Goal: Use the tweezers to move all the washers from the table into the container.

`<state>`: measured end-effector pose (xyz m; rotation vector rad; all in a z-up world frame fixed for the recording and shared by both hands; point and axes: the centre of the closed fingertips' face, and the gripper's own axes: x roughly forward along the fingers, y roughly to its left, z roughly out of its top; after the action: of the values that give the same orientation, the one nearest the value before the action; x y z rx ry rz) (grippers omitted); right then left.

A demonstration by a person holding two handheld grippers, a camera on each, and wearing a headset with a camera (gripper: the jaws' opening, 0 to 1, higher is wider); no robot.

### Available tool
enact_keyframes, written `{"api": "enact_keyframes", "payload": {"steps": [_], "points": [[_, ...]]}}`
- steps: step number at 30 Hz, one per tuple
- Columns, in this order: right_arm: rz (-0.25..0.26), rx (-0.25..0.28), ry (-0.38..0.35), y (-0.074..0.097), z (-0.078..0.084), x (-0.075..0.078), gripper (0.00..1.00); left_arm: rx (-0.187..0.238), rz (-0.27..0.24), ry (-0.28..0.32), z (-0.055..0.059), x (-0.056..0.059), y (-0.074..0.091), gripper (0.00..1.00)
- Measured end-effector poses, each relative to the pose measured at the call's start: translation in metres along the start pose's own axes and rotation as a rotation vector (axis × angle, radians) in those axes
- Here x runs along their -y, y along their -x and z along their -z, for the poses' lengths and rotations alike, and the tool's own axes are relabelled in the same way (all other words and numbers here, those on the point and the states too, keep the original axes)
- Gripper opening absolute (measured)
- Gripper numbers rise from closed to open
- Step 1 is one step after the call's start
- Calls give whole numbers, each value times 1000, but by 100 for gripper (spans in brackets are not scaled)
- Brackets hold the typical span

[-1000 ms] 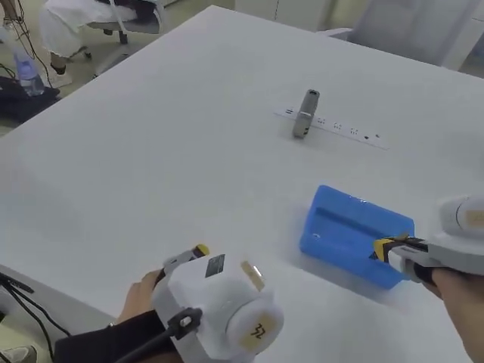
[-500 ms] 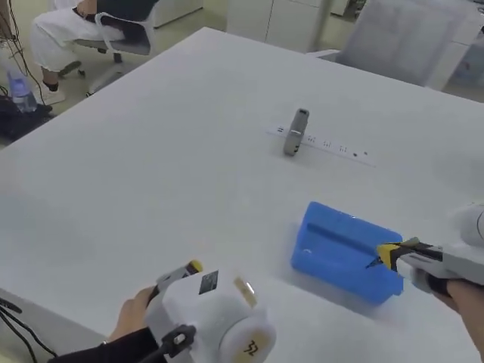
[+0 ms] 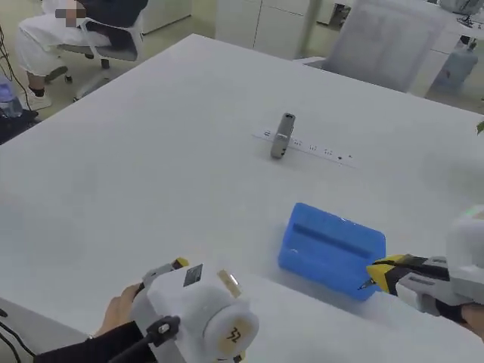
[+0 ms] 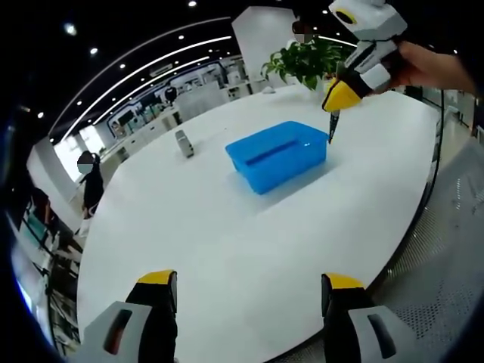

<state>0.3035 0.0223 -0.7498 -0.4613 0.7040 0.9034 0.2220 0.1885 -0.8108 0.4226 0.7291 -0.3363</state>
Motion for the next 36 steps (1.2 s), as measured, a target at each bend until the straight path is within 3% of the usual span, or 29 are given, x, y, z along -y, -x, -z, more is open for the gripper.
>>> {"api": "enact_keyframes", "payload": {"steps": [3,13,17,18,26,33,36], "points": [[-69,-72,17,-3,18,-14,1,-3,-2,2,1,-1,0,79],[-195,-278,180,-19,65,-46,1,-6,0,-15,1,1,0,77],[-221,-290,238,-32,66,-58,1,-7,2,-20,1,1,0,75],[-233,-245,250,-38,59,-61,2,-8,2,-19,1,1,0,75],[-315,-267,313,-67,64,-88,2,-10,5,-13,2,0,1,73],[-291,-330,436,-81,81,-92,3,-10,14,-10,1,1,1,71],[-289,-319,516,-80,79,-95,3,-11,19,-15,1,3,1,71]]}}
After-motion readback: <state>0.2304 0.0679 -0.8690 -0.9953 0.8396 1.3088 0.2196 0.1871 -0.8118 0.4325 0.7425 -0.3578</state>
